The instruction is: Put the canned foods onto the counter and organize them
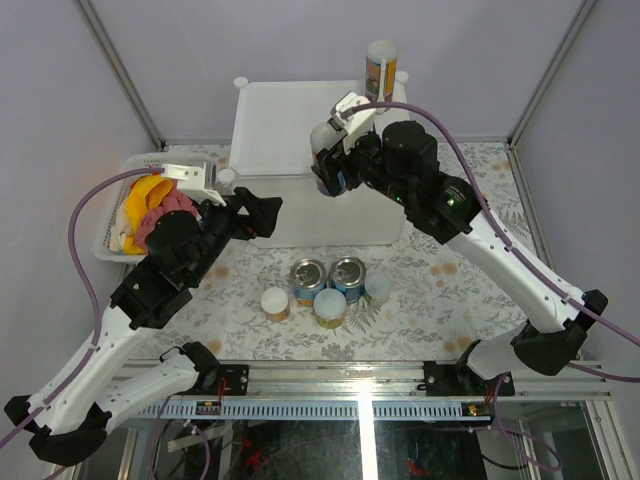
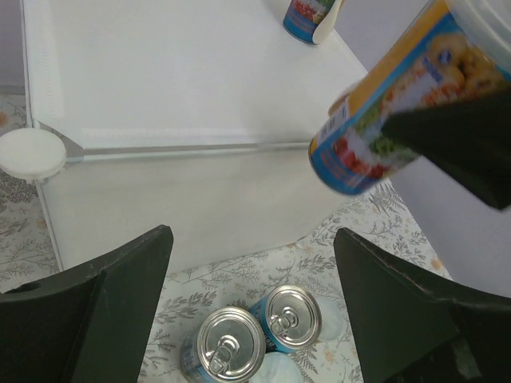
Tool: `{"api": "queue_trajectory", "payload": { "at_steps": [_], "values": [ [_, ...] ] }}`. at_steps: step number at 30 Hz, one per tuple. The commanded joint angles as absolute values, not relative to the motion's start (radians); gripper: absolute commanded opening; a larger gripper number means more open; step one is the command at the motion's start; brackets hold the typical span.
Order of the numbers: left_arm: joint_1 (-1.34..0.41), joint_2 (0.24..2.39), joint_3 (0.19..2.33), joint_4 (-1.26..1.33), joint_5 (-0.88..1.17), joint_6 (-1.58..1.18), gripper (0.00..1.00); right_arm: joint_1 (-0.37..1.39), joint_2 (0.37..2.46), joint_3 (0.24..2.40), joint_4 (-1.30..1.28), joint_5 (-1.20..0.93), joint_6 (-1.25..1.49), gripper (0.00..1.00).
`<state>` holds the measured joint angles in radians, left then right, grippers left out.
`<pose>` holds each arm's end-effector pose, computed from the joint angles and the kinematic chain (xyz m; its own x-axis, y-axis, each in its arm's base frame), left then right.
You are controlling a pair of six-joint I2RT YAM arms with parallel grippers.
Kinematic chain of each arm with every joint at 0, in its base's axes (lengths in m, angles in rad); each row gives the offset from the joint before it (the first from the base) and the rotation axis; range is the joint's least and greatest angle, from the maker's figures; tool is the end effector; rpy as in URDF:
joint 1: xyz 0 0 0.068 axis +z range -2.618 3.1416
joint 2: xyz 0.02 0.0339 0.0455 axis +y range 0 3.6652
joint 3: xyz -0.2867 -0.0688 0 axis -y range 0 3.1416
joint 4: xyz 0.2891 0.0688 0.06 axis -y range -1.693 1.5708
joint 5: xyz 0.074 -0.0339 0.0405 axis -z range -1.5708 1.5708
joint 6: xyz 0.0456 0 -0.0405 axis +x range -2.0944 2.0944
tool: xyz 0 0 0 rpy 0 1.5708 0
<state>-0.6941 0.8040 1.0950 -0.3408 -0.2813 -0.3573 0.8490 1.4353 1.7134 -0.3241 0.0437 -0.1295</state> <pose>0.1606 -0.1172 0.4545 -0.1763 -0.2905 -0.9405 0.3627 0.8691 -0.3364 0.2408 0.2706 0.5291 0.0630 -0.1237 -0.9903 -0.7190 0.6826 -0.1310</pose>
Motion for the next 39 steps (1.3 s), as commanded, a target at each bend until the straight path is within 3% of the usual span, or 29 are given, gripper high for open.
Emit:
{"api": "queue_trajectory", "payload": {
  "at_steps": [1,20,39],
  "values": [
    [-0.698,0.781,1.071,-0.275,-0.304,-0.376,0.82,0.745,1.436,1.841,-0.174,0.078,-0.113,0.0],
    [-0.698,0.717,0.979,-0.307,-0.236,-0.409,0.81,0.476,1.636,2.073,-0.204,0.08,-0.019,0.0],
    [-0.698,0.74,0.965,-0.303,-0.173,-0.39,0.81,0.416,1.71,2.097,-0.234,0.092,0.005,0.0]
  ]
}}
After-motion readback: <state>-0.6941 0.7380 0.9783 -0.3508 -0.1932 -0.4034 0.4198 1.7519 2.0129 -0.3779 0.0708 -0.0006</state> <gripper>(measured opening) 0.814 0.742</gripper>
